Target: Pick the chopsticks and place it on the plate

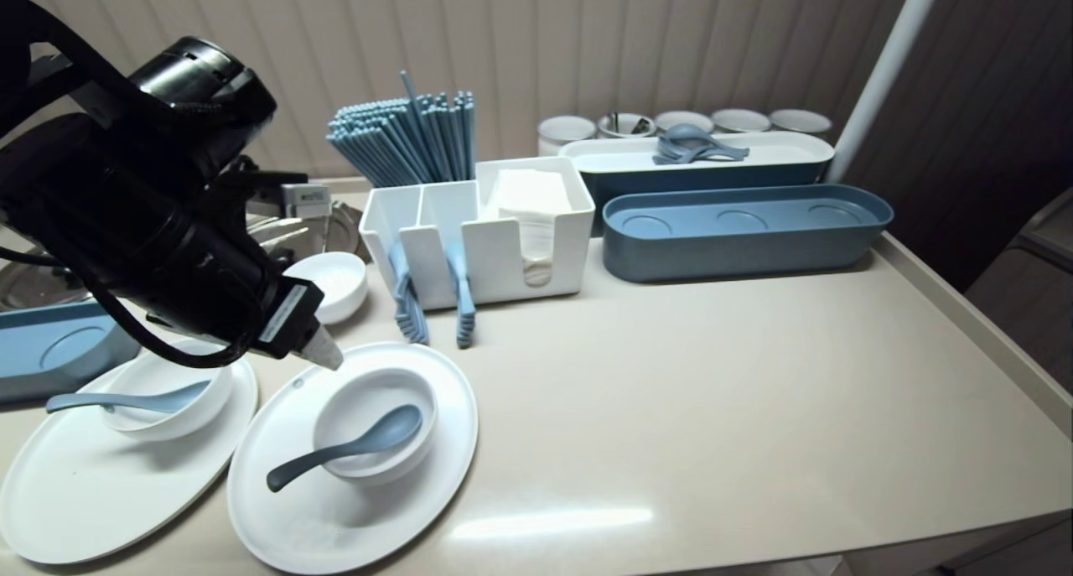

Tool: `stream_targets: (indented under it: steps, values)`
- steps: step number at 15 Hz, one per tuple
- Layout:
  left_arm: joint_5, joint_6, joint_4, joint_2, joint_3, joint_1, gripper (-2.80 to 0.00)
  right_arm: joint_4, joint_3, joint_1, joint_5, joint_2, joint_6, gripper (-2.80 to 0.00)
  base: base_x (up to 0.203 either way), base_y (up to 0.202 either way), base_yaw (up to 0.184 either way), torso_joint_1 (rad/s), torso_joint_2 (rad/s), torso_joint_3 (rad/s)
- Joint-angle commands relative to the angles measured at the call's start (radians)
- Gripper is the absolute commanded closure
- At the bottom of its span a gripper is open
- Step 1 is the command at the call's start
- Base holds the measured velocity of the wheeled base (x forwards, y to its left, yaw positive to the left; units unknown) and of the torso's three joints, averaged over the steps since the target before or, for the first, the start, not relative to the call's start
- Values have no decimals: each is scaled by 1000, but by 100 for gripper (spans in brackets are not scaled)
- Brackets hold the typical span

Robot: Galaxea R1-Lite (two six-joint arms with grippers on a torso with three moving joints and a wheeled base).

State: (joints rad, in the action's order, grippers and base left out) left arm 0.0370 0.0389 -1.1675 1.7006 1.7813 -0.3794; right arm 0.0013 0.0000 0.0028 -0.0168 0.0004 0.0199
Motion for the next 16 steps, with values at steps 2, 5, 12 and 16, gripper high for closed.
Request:
stream_targets:
  steps: [2, 5, 12, 16]
  values:
    - [1, 15, 7, -9, 1, 0, 0, 0, 0, 0, 0, 1, 0, 0, 0, 0, 0, 0, 0, 0]
    - [0, 16, 12, -17, -3, 0, 0, 0, 0, 0, 0, 1, 0, 0, 0, 0, 0, 0, 0, 0]
    - [4, 16, 13, -18, -6, 8, 0, 0, 0, 0, 0, 1, 0, 0, 0, 0, 0, 0, 0, 0]
    - [1, 22, 66, -35, -11, 15, 0, 0, 0, 0, 0, 1, 0, 0, 0, 0, 0, 0, 0, 0]
